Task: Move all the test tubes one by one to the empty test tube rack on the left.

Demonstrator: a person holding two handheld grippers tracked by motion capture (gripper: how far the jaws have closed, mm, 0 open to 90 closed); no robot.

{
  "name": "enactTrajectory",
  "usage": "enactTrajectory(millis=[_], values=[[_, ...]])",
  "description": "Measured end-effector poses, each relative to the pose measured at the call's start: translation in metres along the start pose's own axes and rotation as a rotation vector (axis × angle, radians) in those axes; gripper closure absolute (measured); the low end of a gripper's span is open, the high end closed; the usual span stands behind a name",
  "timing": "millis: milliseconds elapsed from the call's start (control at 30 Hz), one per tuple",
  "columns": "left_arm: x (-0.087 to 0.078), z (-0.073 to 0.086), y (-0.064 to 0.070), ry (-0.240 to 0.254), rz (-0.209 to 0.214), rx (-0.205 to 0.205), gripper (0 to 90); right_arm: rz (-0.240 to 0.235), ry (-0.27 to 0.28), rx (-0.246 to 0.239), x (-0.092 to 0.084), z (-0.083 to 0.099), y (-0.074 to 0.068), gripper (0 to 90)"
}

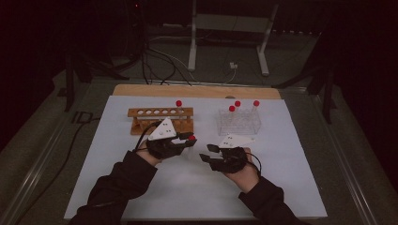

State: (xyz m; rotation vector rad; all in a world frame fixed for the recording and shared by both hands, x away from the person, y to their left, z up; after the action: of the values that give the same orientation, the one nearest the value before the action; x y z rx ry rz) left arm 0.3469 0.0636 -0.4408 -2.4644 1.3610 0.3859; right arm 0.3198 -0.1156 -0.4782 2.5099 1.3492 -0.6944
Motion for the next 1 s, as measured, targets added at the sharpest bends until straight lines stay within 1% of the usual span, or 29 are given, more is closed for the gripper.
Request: enactTrajectory(millis=[233,333,367,433,467,633,700,767,800,833,867,933,967,1000], values=[[-0.014,-0.002,-0.026,0.009,-0.075,-0.028,72.0,-0.002,0.028,0.006,-0.003,-0.003,-0.001,40.2],[-0.019,-0.004,-0.038,0.030,-0.108,-0.060,71.9,-0.001,0.034,0.020,-0.003,-0.004,-0.001,32.7],[-0.020,-0.005,-0.042,0.036,-0.128,-0.066,71.9,-0.005,0.035,0.026,-0.003,-0.004,-0.001,29.8],[-0.022,-0.007,-0.049,0.048,-0.150,-0.086,71.9,-0.004,0.040,0.028,-0.003,-0.005,-0.001,23.8],[-0.023,-0.008,-0.052,0.055,-0.167,-0.093,71.9,-0.002,0.041,0.028,-0.003,-0.005,-0.001,20.8],[-0.024,-0.014,-0.068,0.071,-0.217,-0.102,71.9,-0.017,0.052,0.029,-0.005,-0.006,-0.002,12.5],[-0.023,-0.017,-0.073,0.069,-0.230,-0.103,71.9,-0.032,0.052,0.030,-0.005,-0.006,-0.002,6.6],[-0.023,-0.020,-0.078,0.080,-0.250,-0.110,71.9,-0.031,0.044,0.026,-0.005,-0.005,-0.001,3.2],[-0.022,-0.021,-0.080,0.087,-0.262,-0.112,71.9,-0.033,0.037,0.020,-0.004,-0.005,-0.001,2.9],[-0.021,-0.023,-0.082,0.092,-0.285,-0.113,71.9,-0.032,0.037,0.014,-0.004,-0.005,-0.001,2.9],[-0.020,-0.024,-0.085,0.099,-0.285,-0.124,71.9,-0.033,0.039,0.014,-0.004,-0.005,-0.001,2.0],[-0.019,-0.028,-0.090,0.110,-0.308,-0.138,71.9,-0.032,0.035,0.015,-0.004,-0.005,-0.001,1.1],[-0.018,-0.029,-0.092,0.113,-0.312,-0.138,71.9,-0.036,0.037,0.015,-0.004,-0.005,-0.001,1.0],[-0.017,-0.031,-0.094,0.115,-0.331,-0.131,71.9,-0.035,0.036,0.014,-0.004,-0.005,-0.001,0.8]])
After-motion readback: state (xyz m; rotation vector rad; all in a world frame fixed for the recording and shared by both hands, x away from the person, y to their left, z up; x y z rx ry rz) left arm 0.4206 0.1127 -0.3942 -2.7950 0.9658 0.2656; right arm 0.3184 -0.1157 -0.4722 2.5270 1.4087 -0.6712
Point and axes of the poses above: each handheld gripper's, and its own axes: x roughly forward along the jaws, z roughly out of its underside, y roughly to its right, the point moved 5 cm from there along x, roughly forward along the jaws, and after that the axes turned 4 degrees about -z, right-handed, at the moved point
